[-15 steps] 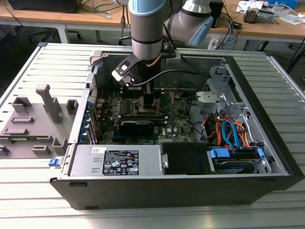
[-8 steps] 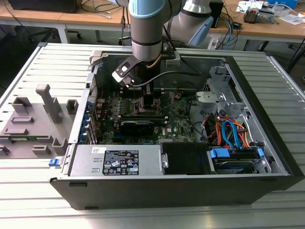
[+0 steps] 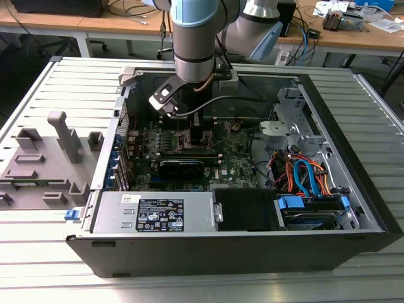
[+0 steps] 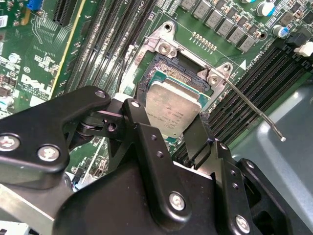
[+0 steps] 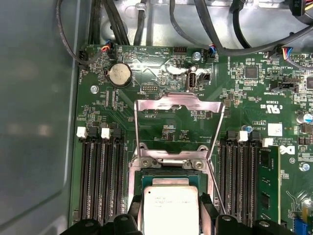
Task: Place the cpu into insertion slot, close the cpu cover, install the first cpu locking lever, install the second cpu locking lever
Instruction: 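Place the cpu into insertion slot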
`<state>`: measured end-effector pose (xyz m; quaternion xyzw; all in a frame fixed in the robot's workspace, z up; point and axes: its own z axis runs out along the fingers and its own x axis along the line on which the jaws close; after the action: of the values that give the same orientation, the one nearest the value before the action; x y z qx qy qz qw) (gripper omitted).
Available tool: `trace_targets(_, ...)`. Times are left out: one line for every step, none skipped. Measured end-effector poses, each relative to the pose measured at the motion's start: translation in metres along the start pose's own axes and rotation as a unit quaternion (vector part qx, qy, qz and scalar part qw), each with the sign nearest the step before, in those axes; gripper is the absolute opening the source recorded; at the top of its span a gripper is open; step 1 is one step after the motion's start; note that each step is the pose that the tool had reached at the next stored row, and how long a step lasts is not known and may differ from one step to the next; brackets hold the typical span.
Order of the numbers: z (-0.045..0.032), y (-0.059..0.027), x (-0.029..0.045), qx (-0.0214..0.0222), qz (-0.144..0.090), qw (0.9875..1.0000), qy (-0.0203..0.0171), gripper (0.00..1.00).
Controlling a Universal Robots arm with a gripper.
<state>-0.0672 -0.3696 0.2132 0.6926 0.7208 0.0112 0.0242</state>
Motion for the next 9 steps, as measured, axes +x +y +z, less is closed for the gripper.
trace_targets(0.0007, 0.0, 0.0, 0.0, 0.0, 1.0, -0.0001, 0.55)
trace_targets(0.0019, -0.0002, 0.0001, 0.0, 0.0, 1.0, -0.0002, 0.55)
trace_targets(0.0028, -0.0002, 0.0, 0.0, 0.0, 1.0, -0.0002, 0.55)
trace_targets(0.0034, -0.0003, 0.0, 0.0, 0.0, 1.0, -0.0002, 0.55)
trace_targets(0.0042, -0.0004, -0.0001, 0.0, 0.0, 1.0, -0.0002, 0.55)
trace_targets(0.0047, -0.0004, -0.0002, 0.0001, 0.0, 1.0, -0.0003, 0.55)
trace_targets(0.0052, -0.0004, -0.0004, 0.0001, 0.0, 1.0, -0.0003, 0.55)
trace_targets(0.0057, -0.0004, -0.0007, 0.0001, 0.0, 1.0, -0.0003, 0.55)
trace_targets(0.0067, -0.0004, -0.0014, 0.0, 0.001, 1.0, -0.0002, 0.55)
